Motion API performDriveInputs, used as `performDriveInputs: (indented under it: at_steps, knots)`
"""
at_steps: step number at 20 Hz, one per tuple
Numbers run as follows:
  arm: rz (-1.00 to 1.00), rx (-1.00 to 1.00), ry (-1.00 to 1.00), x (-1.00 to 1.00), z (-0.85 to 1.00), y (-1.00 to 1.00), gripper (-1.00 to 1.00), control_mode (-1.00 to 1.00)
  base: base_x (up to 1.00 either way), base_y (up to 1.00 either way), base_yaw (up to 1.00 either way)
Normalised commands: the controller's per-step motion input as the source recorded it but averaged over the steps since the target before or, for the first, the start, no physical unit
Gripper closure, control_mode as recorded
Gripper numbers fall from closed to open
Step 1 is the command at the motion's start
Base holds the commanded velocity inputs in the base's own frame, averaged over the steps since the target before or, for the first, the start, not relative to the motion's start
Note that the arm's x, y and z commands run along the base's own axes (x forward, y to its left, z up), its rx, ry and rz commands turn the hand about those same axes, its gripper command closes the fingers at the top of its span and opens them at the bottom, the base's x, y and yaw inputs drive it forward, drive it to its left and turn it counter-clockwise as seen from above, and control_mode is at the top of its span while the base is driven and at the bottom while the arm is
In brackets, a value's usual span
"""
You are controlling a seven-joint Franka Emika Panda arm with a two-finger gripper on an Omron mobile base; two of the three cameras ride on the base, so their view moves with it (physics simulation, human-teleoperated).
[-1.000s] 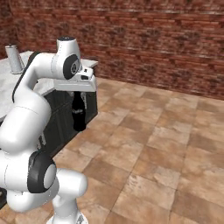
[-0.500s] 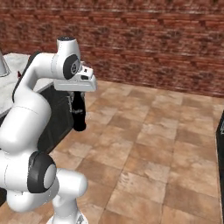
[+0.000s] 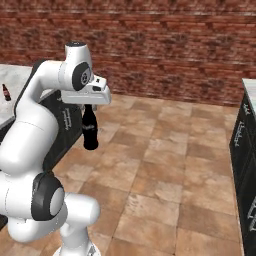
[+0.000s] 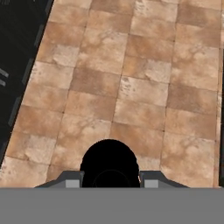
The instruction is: Place the large bottle from the dining counter next to the other large bottle outside the sink, and place the small bottle from the dining counter next to the other small bottle inside the sink.
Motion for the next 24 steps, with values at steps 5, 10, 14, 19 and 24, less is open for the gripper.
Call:
performDriveInputs:
  at_steps: [5, 10, 14, 19, 24]
  knots:
    - [0.00, 0.00, 0.00, 0.00, 0.00, 0.00, 1.00, 1.00, 0.00, 0.04, -0.23]
    - [0.00, 0.00, 0.00, 0.00, 0.00, 0.00, 1.00, 1.00, 0.00, 0.02, -0.23]
    - [0.00, 0.00, 0.00, 0.00, 0.00, 0.00, 1.00, 1.00, 0.00, 0.03, -0.23]
    - [0.00, 0.00, 0.00, 0.00, 0.00, 0.00, 1.00, 1.00, 0.00, 0.00, -0.23]
    - [0.00, 0.00, 0.00, 0.00, 0.00, 0.00, 1.00, 1.00, 0.00, 0.00, -0.23]
